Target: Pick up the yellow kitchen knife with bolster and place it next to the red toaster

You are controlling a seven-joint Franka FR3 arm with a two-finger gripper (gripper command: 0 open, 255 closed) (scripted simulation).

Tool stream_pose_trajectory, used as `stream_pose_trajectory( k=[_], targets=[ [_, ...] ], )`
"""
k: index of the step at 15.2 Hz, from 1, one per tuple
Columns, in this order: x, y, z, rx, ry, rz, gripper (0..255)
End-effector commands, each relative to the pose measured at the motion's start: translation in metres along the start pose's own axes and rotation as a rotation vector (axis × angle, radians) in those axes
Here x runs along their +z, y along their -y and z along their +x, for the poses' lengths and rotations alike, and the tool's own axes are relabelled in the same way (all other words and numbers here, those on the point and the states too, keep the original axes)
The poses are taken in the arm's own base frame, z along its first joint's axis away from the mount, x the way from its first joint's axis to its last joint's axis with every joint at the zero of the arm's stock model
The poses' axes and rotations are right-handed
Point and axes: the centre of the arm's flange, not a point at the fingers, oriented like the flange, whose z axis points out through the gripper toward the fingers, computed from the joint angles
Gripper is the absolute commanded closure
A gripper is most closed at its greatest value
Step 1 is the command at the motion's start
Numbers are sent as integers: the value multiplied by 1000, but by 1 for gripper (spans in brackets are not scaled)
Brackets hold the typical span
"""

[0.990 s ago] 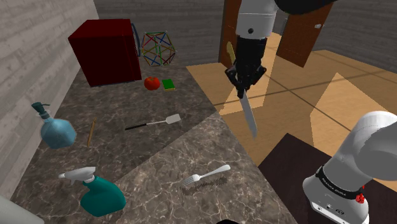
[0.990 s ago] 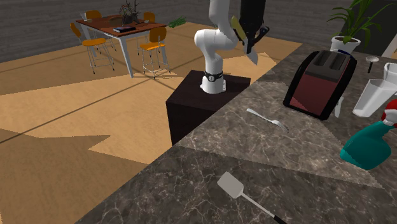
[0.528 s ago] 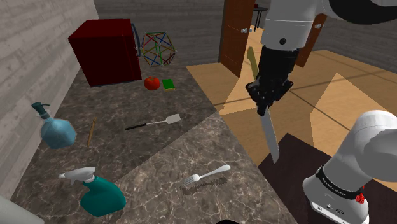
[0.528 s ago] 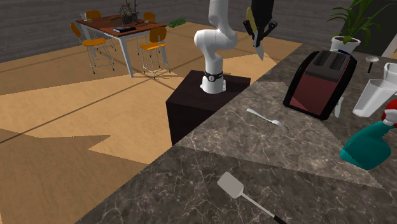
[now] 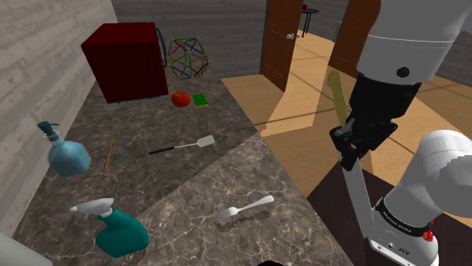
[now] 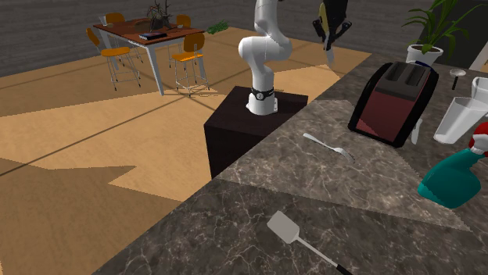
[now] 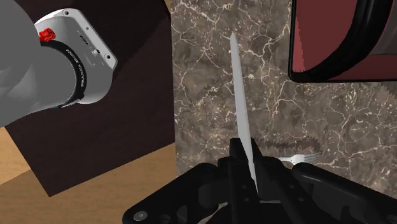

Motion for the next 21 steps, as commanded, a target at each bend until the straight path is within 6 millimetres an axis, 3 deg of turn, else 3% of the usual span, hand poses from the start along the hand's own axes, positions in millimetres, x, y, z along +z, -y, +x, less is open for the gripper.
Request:
stream_pose_trajectory(
  k=[1,7,21],
  targets=[
    [4,-1,-27,1,1,0,255],
    [11,-6,-99,1,1,0,255],
    [84,-8,-92,1,1,0,255]
  ],
)
